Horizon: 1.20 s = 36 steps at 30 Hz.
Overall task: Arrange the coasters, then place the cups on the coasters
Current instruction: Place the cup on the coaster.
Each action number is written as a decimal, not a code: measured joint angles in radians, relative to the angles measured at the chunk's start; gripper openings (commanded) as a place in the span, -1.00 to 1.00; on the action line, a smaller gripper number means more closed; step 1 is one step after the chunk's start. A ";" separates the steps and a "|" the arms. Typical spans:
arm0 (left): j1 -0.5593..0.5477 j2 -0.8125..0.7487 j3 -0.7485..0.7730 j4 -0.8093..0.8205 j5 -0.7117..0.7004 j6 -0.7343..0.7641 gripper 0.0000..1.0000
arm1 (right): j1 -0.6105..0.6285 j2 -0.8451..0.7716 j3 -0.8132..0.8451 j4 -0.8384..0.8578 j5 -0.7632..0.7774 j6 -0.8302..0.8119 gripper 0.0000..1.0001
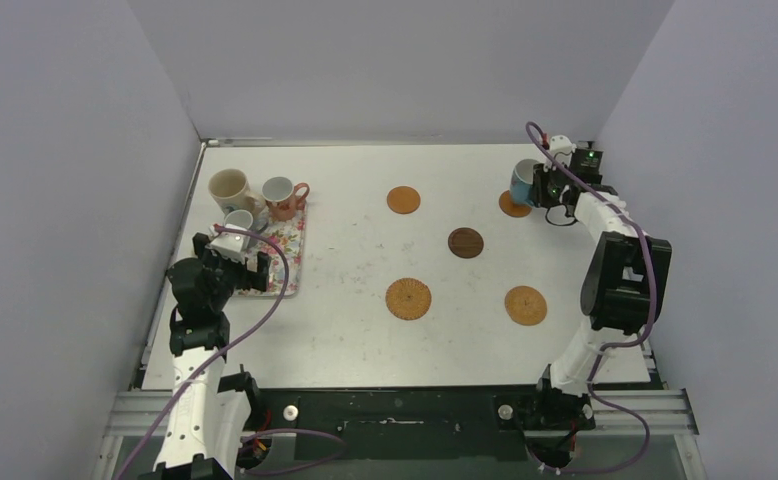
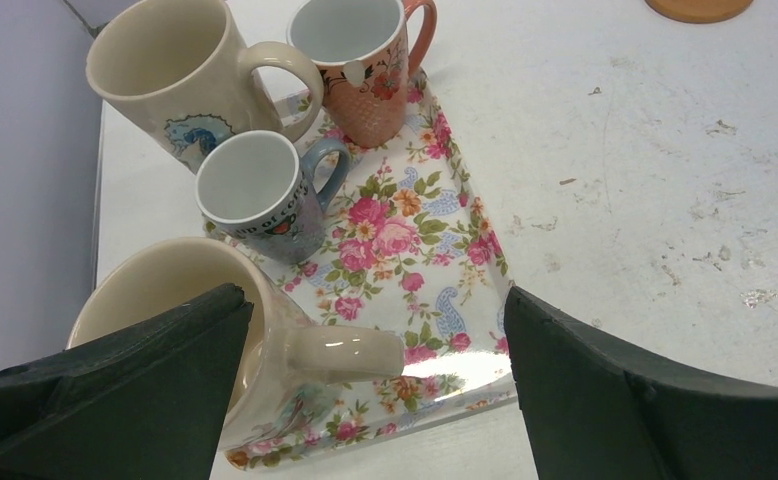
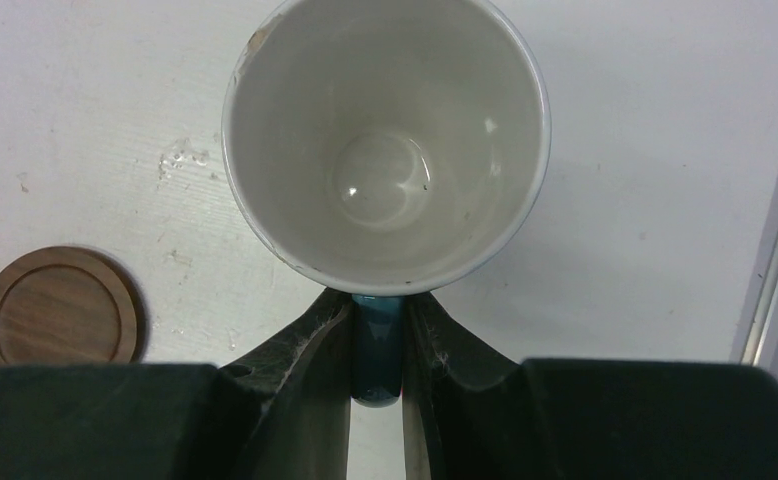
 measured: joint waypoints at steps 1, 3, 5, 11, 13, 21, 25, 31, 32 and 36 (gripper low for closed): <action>0.000 0.001 -0.002 0.000 0.000 0.000 0.95 | 0.000 0.008 0.000 0.000 -0.001 0.000 -1.00; 0.000 0.002 -0.003 0.000 0.000 0.000 0.95 | 0.002 0.022 0.000 -0.002 -0.002 0.000 -1.00; 0.000 0.002 -0.004 0.000 0.000 0.000 0.95 | 0.006 0.030 0.001 -0.005 -0.002 0.000 -1.00; 0.000 0.002 -0.004 0.000 0.000 0.001 0.95 | 0.015 0.032 0.001 -0.011 0.000 -0.002 -1.00; 0.000 0.002 -0.004 0.000 0.000 0.001 0.95 | 0.024 0.032 0.001 -0.011 0.010 -0.006 -1.00; 0.000 0.003 -0.004 0.000 0.000 0.001 0.95 | 0.060 0.033 0.001 -0.010 0.042 -0.028 -1.00; 0.000 0.006 -0.004 0.000 0.000 0.001 0.95 | 0.063 0.033 0.001 -0.010 0.056 -0.029 -1.00; 0.000 0.010 -0.004 0.000 0.000 0.001 0.95 | 0.063 0.033 0.001 -0.008 0.074 -0.029 -1.00; 0.000 0.010 -0.004 0.000 0.000 0.001 0.95 | 0.063 0.033 0.001 -0.006 0.075 -0.029 -1.00; 0.000 0.010 -0.004 0.000 0.000 0.001 0.95 | 0.063 0.036 0.001 0.001 0.083 -0.029 -1.00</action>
